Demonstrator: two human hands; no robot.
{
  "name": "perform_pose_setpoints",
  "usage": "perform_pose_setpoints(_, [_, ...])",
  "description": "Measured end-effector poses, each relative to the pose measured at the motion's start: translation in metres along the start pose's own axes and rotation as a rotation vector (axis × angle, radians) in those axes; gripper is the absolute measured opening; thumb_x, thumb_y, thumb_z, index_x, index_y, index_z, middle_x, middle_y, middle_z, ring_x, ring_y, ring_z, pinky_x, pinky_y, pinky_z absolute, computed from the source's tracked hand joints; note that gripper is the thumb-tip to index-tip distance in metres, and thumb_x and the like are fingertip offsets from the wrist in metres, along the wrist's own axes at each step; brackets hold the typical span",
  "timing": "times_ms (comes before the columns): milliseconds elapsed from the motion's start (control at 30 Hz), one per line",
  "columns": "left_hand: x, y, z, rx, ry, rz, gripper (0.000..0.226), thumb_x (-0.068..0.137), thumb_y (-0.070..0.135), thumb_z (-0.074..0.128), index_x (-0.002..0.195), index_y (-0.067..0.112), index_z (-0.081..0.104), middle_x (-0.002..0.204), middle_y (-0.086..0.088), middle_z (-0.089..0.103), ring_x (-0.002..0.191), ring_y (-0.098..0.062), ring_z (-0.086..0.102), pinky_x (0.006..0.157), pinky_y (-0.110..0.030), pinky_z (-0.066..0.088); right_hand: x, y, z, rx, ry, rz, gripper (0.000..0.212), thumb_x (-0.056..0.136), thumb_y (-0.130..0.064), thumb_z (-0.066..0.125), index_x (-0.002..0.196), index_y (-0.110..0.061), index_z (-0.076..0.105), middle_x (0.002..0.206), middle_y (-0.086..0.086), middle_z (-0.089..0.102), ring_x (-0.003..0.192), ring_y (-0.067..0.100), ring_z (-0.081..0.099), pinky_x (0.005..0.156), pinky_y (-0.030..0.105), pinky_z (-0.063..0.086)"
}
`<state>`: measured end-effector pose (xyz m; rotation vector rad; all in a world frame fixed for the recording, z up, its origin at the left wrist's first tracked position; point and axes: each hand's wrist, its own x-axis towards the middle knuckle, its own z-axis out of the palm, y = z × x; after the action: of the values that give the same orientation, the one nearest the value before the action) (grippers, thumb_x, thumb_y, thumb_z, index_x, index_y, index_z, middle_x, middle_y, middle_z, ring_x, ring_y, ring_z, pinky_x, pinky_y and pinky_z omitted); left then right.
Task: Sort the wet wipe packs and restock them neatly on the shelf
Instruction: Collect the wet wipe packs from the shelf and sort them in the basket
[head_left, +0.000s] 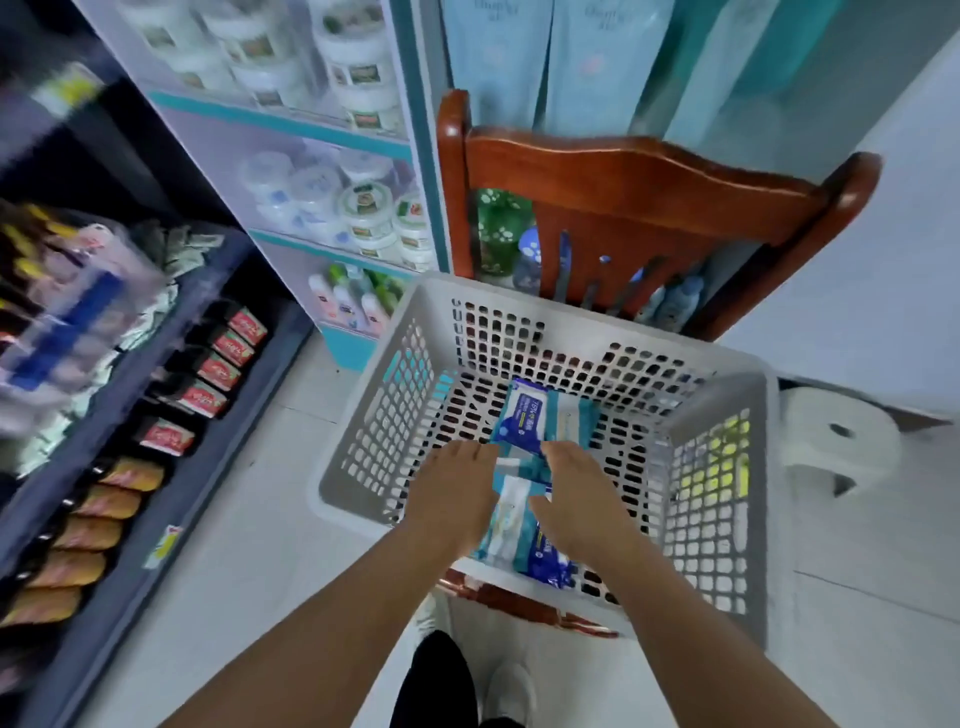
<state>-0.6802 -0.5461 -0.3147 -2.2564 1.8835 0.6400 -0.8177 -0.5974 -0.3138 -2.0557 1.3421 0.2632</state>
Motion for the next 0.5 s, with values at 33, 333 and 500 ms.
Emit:
perform_pose_setpoints(33, [-0.011,-0.003,-0.009,0.014,0.025,-0.01,0.049,0.098,0.026,0.045,0.143,0.017,0.031,0.145,-0.004,0.04,0.134,-0.024,0.033,0.111,-0.036,0.027,-0.006,-0.009,-0.005,-0.035,0.012,-0.029,0.06,0.095,-0.025,0.048,0.148,-0.013,0.023,0.153,0.004,0.026,0.139,0.021,0.028,0.114,0.033,0.024])
perform_pose_setpoints(333, [-0.113,-0.07,-0.09,-0.112,0.225,-0.272,0.049,0.095,0.034,0.048,0.142,0.026,0.035,0.142,0.002,0.045,0.131,-0.019,0.038,0.105,-0.033,0.036,-0.049,-0.132,-0.04,-0.235,0.103,-0.327,0.049,0.095,-0.03,0.049,0.139,-0.014,0.035,0.146,0.003,0.037,0.133,0.021,0.035,0.11,0.034,0.027])
perform_pose_setpoints(500, [-0.185,-0.138,-0.122,-0.137,0.352,-0.377,0.052,0.097,0.036,0.045,0.145,0.023,0.03,0.144,0.001,0.041,0.134,-0.019,0.034,0.108,-0.031,0.029,-0.068,-0.234,-0.03,-0.313,0.169,-0.516,0.044,0.091,-0.036,0.054,0.129,-0.015,0.042,0.13,0.003,0.047,0.119,0.024,0.046,0.099,0.037,0.036])
